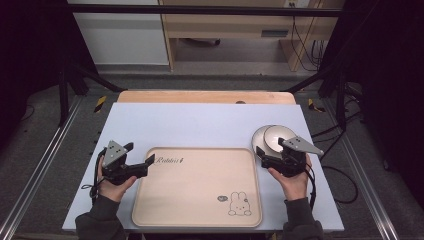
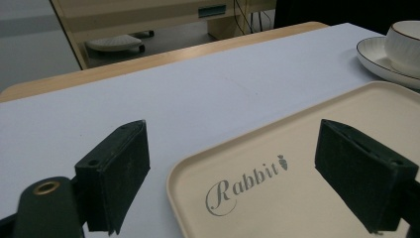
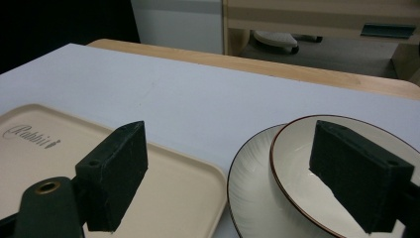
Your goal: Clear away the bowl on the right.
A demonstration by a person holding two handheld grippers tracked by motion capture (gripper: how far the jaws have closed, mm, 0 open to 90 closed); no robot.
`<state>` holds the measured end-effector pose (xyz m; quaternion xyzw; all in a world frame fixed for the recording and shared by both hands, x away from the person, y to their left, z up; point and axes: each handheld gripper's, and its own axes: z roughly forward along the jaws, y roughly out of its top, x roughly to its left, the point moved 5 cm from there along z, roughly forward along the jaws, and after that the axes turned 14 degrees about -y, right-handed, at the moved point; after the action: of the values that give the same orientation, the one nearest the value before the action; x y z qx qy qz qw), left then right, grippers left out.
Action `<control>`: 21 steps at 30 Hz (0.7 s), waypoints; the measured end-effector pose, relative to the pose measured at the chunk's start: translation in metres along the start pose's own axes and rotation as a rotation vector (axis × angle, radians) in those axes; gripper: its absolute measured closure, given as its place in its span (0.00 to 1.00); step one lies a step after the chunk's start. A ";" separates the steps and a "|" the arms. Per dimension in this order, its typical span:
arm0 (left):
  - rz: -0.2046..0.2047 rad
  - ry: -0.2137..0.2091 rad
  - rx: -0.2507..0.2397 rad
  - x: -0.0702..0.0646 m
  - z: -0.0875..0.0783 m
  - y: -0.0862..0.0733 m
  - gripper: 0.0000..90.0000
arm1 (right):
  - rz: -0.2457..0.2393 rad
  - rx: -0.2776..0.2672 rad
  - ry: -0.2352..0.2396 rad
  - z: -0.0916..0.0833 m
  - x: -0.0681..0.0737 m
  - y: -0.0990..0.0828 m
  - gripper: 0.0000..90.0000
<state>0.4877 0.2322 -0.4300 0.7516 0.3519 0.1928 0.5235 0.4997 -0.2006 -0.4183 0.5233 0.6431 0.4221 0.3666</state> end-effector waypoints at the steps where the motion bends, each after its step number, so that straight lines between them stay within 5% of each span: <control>1: 0.000 0.000 0.001 0.000 0.000 0.000 0.15 | 0.000 0.000 0.000 0.000 0.000 0.000 0.17; 21: 0.001 -0.001 0.006 0.000 0.002 -0.001 0.15 | 0.019 0.021 -0.068 0.000 -0.017 0.004 0.18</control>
<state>0.4884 0.2312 -0.4313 0.7533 0.3519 0.1915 0.5216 0.5049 -0.2172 -0.4138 0.5473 0.6296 0.4009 0.3786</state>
